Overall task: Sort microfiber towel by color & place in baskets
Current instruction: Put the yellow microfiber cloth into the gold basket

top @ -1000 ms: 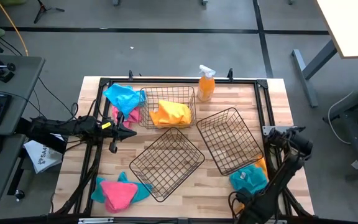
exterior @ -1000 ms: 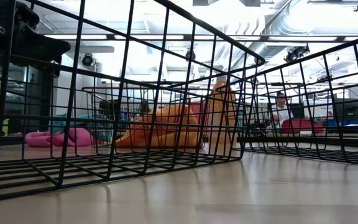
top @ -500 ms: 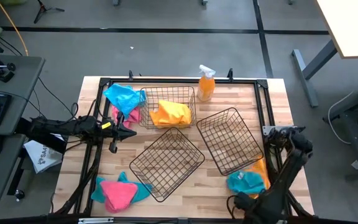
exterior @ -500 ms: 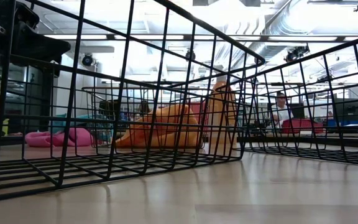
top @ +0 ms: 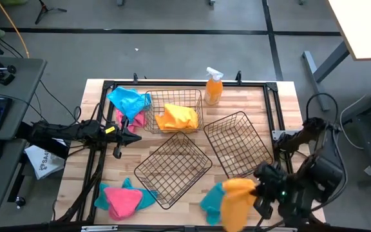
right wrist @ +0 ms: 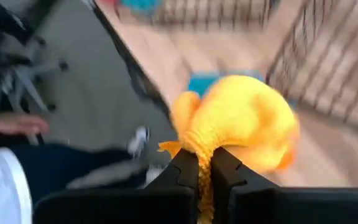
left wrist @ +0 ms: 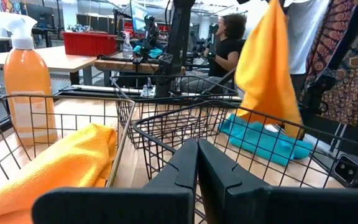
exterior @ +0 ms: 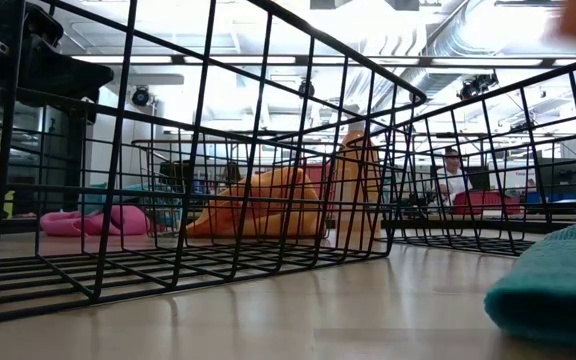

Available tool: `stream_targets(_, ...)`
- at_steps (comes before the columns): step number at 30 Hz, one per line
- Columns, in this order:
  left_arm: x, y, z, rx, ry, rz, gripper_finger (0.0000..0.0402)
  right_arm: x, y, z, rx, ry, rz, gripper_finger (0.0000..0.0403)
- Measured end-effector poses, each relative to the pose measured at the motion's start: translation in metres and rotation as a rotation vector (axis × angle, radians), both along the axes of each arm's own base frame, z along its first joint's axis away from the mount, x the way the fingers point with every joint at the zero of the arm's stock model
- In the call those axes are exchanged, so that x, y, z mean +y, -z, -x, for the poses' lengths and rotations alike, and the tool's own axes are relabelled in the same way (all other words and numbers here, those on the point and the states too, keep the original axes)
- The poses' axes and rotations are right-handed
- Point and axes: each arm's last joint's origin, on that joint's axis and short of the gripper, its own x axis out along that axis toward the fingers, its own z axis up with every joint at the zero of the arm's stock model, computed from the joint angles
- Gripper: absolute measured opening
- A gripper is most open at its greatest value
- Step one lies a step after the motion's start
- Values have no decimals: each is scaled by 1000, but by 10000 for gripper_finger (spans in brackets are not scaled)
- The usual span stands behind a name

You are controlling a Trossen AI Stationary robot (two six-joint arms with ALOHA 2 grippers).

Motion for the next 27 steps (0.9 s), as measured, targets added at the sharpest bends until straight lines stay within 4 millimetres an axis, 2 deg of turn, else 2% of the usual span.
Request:
stream_targets(4, 0, 0, 0, 0, 0, 0, 0, -9, -12, -7, -165, -65, 88, 1)
stream_targets(8, 0, 0, 0, 0, 0, 0, 0, -28, -37, -32, -397, -167, 148, 1)
stream_targets(12, 0, 0, 0, 0, 0, 0, 0, -60, -70, -68, -694, -294, 240, 1)
stream_targets(17, 0, 0, 0, 0, 0, 0, 0, -113, -101, -104, -1001, -361, 440, 0)
stream_targets(20, 0, 0, 0, 0, 0, 0, 0, -152, -104, -120, -1032, -338, 559, 0)
stream_targets(27, 0, 0, 0, 0, 0, 0, 0, -230, -90, -151, -906, -191, 737, 0)
